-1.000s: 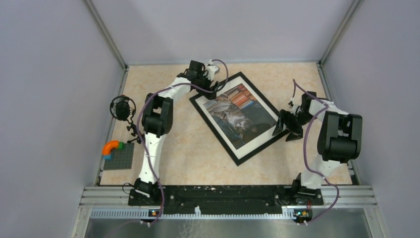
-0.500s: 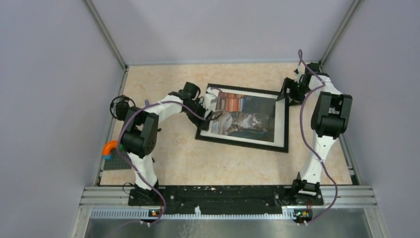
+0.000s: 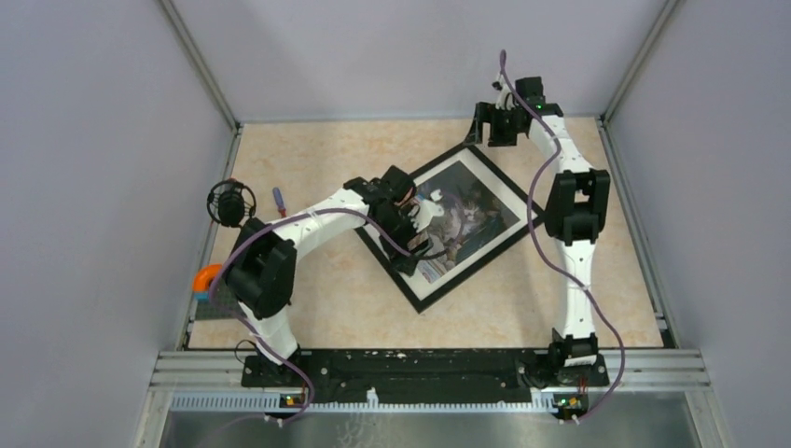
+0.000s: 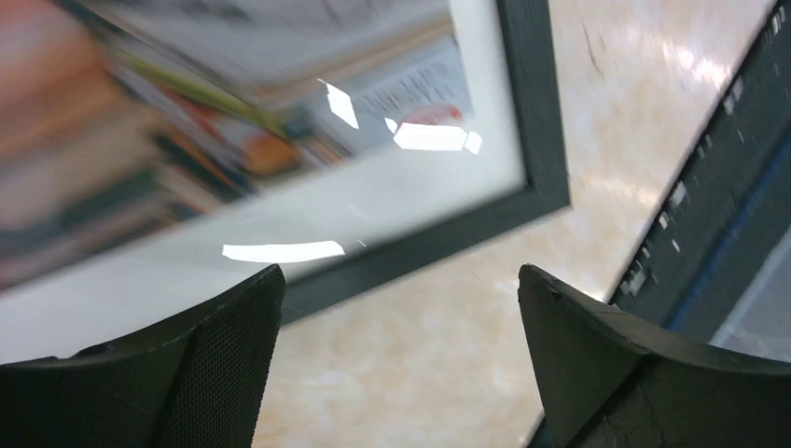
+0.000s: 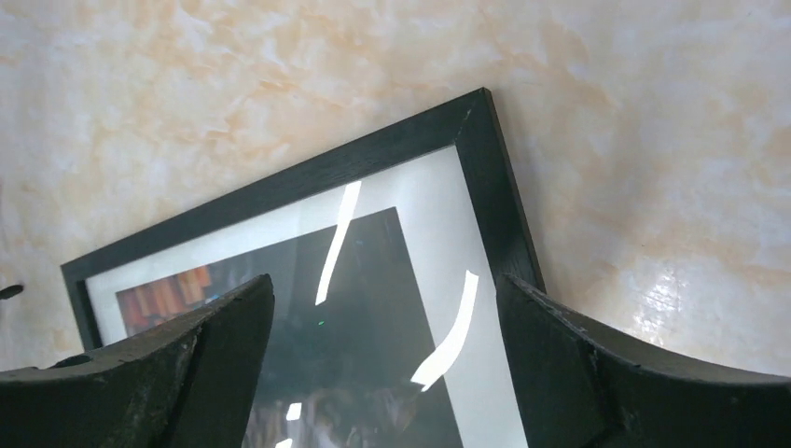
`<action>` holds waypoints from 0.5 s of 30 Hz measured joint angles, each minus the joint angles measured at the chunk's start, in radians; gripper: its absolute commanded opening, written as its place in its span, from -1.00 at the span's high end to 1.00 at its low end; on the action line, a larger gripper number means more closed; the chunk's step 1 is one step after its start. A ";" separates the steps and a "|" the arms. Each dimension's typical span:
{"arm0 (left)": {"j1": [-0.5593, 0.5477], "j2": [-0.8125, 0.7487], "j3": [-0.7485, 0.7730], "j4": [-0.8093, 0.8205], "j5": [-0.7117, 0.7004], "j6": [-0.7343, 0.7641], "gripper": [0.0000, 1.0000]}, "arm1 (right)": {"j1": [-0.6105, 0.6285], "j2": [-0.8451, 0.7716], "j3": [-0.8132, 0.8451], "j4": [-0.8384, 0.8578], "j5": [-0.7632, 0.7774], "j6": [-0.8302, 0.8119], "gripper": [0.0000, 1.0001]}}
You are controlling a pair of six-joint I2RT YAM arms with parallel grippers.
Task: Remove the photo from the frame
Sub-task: Adjust the photo frame at the center of the board.
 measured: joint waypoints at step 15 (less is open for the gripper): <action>0.185 0.447 0.736 0.212 -0.307 -0.027 -0.96 | -0.370 -0.742 -0.835 0.173 -0.206 0.073 -0.97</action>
